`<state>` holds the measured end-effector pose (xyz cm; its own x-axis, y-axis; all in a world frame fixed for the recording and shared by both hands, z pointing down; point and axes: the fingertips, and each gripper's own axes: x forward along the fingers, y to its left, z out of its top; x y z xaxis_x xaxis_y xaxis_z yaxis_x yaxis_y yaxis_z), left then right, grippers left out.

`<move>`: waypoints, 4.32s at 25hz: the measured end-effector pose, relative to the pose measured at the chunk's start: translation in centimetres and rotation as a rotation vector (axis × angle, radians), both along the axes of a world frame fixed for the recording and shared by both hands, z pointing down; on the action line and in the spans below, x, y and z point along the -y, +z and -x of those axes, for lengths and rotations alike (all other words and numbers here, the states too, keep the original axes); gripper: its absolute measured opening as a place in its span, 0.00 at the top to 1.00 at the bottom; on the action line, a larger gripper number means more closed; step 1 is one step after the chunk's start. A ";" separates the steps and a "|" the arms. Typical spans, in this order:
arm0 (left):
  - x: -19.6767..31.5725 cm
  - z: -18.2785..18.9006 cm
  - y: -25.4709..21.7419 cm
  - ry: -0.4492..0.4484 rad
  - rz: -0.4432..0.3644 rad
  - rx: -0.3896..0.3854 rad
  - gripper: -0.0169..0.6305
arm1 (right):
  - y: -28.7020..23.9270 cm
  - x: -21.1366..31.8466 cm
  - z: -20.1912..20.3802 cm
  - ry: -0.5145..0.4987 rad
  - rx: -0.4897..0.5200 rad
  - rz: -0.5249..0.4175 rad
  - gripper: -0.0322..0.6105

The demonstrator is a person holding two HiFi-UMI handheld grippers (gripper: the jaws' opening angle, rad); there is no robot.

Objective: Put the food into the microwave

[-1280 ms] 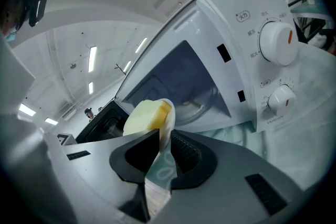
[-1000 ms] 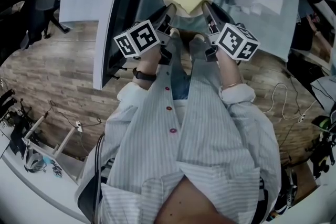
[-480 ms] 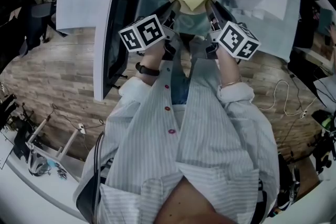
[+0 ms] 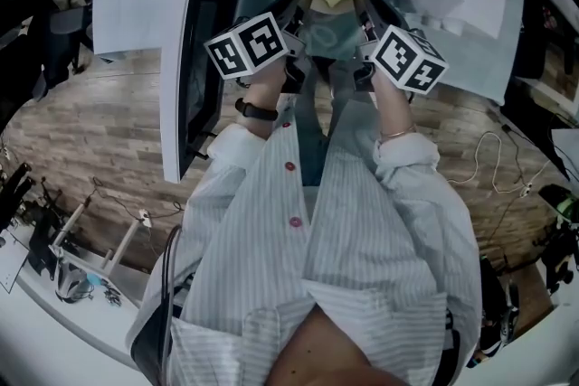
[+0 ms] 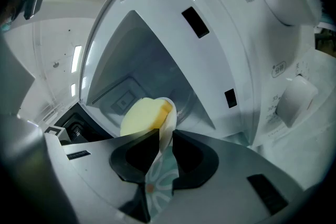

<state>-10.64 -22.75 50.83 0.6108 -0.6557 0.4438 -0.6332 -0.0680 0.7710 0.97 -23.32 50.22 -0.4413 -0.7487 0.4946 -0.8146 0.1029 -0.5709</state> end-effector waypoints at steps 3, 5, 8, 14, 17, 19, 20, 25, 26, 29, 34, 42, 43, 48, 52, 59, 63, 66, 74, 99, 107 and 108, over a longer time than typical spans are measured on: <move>0.7 0.2 0.5 -0.001 0.002 0.011 0.89 | 0.4 0.6 0.2 0.005 -0.005 -0.002 0.82; 1.1 0.3 0.8 -0.003 0.004 0.017 0.89 | 0.7 1.0 0.2 0.013 -0.013 -0.001 0.82; 1.8 0.3 1.1 -0.006 0.004 0.031 0.88 | 1.1 1.6 0.2 0.030 -0.027 -0.002 0.82; 2.9 0.2 1.5 -0.010 0.011 0.067 0.88 | 1.4 2.5 0.1 0.057 -0.068 -0.014 0.81; 3.3 0.2 1.6 -0.013 0.014 0.081 0.87 | 1.5 2.7 0.0 0.062 -0.081 -0.011 0.80; 3.7 0.3 1.6 -0.014 0.012 0.095 0.87 | 1.3 3.1 0.1 0.060 -0.090 -0.021 0.80; 3.9 0.3 1.6 -0.013 0.011 0.104 0.87 | 1.3 3.3 0.2 0.061 -0.095 -0.025 0.80; 4.8 0.4 1.7 -0.011 0.022 0.112 0.87 | 1.3 4.2 0.2 0.065 -0.106 -0.034 0.80; 4.9 0.4 1.7 -0.012 0.025 0.113 0.87 | 1.3 4.3 0.3 0.065 -0.109 -0.036 0.80; 5.5 0.7 1.7 -0.018 0.030 0.110 0.87 | 1.4 4.9 0.5 0.072 -0.103 -0.036 0.80; 6.2 1.0 1.7 -0.018 0.024 0.142 0.87 | 1.6 5.6 0.8 0.080 -0.089 -0.038 0.80; 7.0 1.8 1.7 -0.023 0.004 0.239 0.85 | 1.5 6.7 1.6 0.068 -0.124 -0.059 0.79; 7.0 1.9 1.7 -0.023 0.000 0.254 0.84 | 1.5 6.8 1.6 0.066 -0.129 -0.063 0.79; 7.4 2.1 1.3 -0.023 -0.032 0.296 0.79 | 1.5 7.0 1.4 0.075 -0.181 -0.079 0.78; 7.7 2.3 1.3 -0.032 -0.042 0.292 0.78 | 1.5 7.2 1.3 0.074 -0.187 -0.087 0.78; 7.7 2.4 1.2 -0.031 -0.049 0.292 0.78 | 1.7 7.4 1.4 0.037 -0.317 -0.105 0.73; 7.6 2.2 1.2 -0.029 -0.053 0.290 0.78 | 1.6 7.3 1.3 0.042 -0.340 -0.118 0.70; 7.5 2.1 1.1 -0.024 -0.060 0.283 0.78 | 1.4 7.2 1.2 0.046 -0.328 -0.124 0.70; 6.6 1.5 0.6 -0.004 -0.083 0.281 0.78 | 0.3 6.4 1.4 0.043 -0.286 -0.150 0.70; -1.7 -2.1 -10.7 0.012 -0.324 0.143 0.91 | -10.3 -1.6 3.0 -0.169 -0.091 -0.319 0.86; -5.3 -4.4 -15.9 0.026 -0.433 0.120 0.95 | -15.8 -5.1 2.7 -0.296 -0.012 -0.413 0.89; -5.7 -4.8 -16.4 0.030 -0.444 0.114 0.95 | -16.2 -5.5 2.6 -0.309 -0.007 -0.422 0.89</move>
